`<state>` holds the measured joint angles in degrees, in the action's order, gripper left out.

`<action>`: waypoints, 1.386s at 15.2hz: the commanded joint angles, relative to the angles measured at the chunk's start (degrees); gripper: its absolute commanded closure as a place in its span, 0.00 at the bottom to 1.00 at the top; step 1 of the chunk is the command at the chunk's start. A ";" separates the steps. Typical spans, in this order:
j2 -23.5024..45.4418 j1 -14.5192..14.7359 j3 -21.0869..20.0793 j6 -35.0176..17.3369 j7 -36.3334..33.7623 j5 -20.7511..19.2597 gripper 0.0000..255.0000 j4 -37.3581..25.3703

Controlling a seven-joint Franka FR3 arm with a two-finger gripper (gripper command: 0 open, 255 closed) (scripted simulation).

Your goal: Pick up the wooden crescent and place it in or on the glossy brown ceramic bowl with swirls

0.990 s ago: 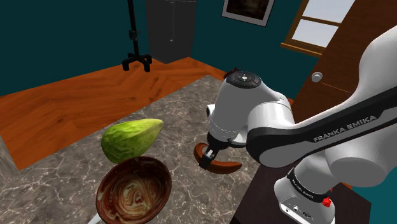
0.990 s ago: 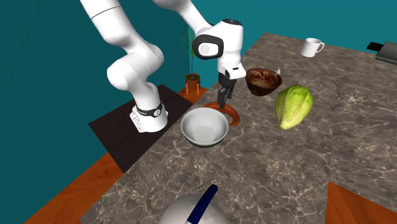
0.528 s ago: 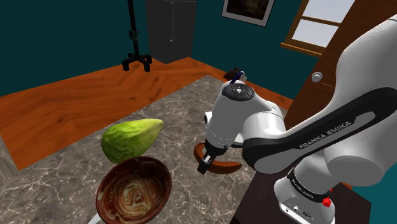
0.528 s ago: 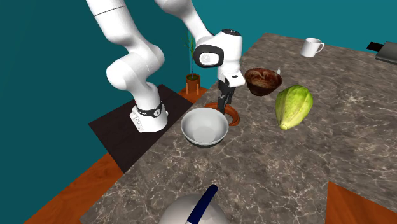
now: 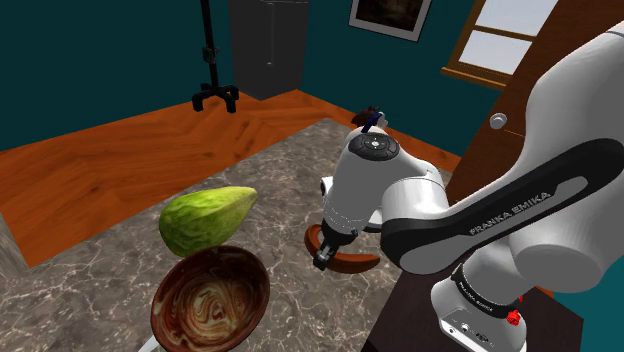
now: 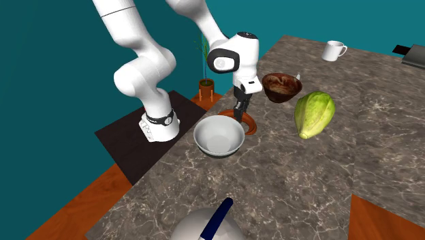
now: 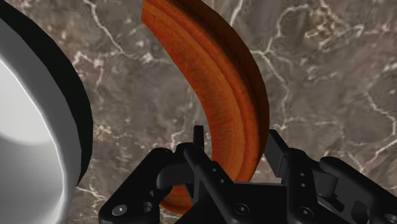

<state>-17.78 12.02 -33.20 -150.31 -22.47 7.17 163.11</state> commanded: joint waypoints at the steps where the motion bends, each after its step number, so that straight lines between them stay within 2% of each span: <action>1: 0.01 0.00 0.00 -0.01 0.00 0.00 1.00 0.01; 8: 0.03 -0.01 -0.01 -0.03 -0.01 -0.01 1.00 0.01; 14: -5.69 2.29 2.39 6.80 2.41 2.50 1.00 -1.28; 21: -11.18 3.71 4.65 14.39 4.03 3.53 1.00 -3.49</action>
<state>-28.17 15.61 -28.97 -137.00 -18.78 10.63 159.91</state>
